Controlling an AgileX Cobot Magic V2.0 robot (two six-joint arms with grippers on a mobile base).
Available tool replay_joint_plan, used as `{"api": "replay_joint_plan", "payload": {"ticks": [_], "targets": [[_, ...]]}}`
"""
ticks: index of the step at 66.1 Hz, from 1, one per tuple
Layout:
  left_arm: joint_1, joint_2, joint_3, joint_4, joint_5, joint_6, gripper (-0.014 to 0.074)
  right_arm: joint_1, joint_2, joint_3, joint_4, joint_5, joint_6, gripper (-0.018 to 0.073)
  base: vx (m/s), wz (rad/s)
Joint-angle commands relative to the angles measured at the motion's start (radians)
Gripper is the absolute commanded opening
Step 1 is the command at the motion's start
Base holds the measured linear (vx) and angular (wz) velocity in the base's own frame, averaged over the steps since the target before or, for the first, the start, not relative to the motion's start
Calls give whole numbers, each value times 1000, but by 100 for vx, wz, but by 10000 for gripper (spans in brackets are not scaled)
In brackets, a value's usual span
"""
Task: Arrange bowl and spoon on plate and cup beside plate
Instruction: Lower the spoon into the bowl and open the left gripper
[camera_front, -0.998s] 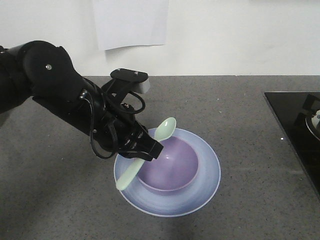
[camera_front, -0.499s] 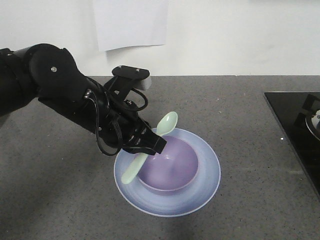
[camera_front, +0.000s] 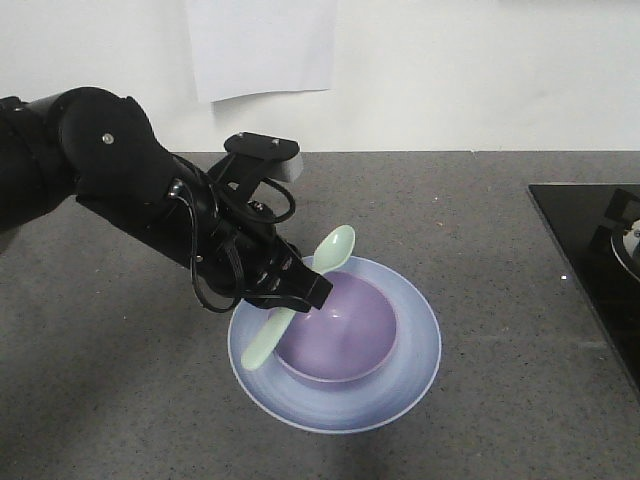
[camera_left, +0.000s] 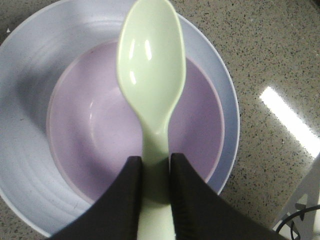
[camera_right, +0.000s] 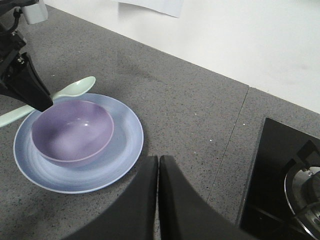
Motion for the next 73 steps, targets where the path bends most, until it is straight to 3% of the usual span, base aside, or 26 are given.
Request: {"api": "replay_joint_plan", "payload": {"ticks": [1,30,73], "targets": [[-4,-36,-28,-27,-31,-3,107,-4,4,-20,-10,-74,2,-5,0,0],[-4,-36,-28,-27,-47,-4,336,-4,4,-20,-7,-72,13,-5,0,0],[-4,-147,-29,-10,-58,-5,345,-4,4,-20,-8,-75,13,-5,0,0]]}}
